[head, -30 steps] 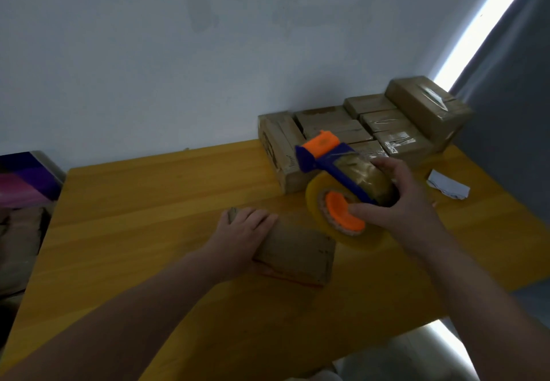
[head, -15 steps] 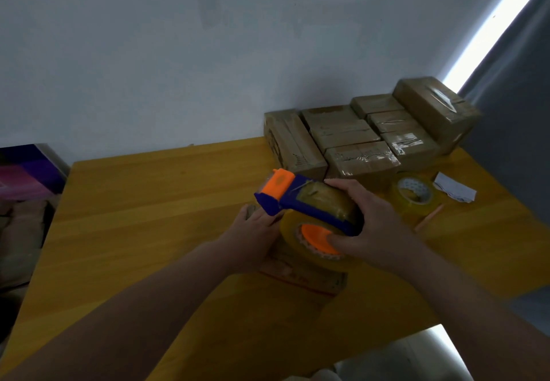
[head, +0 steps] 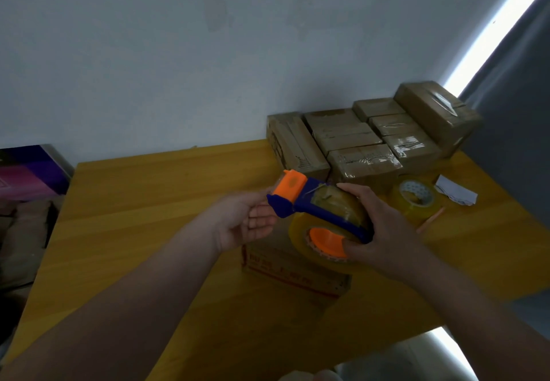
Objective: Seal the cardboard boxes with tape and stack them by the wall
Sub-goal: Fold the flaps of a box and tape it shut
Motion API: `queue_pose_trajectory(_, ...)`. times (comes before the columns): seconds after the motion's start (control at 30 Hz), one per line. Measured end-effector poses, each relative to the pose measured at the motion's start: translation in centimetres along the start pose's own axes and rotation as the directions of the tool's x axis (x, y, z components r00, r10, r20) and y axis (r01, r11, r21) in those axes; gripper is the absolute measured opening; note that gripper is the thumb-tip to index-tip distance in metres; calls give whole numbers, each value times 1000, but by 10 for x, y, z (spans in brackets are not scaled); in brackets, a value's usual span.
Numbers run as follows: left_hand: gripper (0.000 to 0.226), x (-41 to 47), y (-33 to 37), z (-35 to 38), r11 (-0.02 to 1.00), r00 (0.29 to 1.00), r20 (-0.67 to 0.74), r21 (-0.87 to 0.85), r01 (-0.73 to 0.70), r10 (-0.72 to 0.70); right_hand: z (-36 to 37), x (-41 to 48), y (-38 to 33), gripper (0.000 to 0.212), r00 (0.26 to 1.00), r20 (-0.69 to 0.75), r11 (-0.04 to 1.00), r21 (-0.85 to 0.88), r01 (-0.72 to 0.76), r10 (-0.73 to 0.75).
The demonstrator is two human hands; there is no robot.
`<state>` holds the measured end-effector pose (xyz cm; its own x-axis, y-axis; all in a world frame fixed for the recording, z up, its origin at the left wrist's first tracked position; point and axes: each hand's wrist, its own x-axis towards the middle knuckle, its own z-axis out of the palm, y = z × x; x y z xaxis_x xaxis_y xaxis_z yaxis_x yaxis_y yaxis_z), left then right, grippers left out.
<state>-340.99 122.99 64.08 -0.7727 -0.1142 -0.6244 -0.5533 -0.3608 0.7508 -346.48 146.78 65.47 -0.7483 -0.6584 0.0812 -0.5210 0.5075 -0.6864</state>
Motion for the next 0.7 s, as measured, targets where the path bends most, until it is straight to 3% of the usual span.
queue_pose_trajectory(0.13, 5, 3, 1, -3, 997, 998, -46, 74, -33, 37, 0, -2, -3, 80, 1000, 9, 1000, -25, 3, -3)
queue_pose_trajectory(0.27, 18, 7, 1, -9, 980, 980, -152, 173, -99, 126, 1, 2, -9, 81, 998, 44, 997, -64, 45, -42)
queue_pose_trajectory(0.37, 7, 12, -2, -23, 970, 959, -218, 201, -138, 182, -3, 6, -16, 73, 989, 129, 986, -141, 88, -70)
queue_pose_trajectory(0.53, 13, 20, -20, -53, 971, 920, -345, 208, -119, 187, -21, 5, -18, 70, 964, 265, 952, -298, 68, 14)
queue_pose_trajectory(0.7, 20, 27, -38, -56, 949, 859, -430, 264, -174, 278, -13, 13, -31, 70, 955, 291, 896, -436, 81, 56)
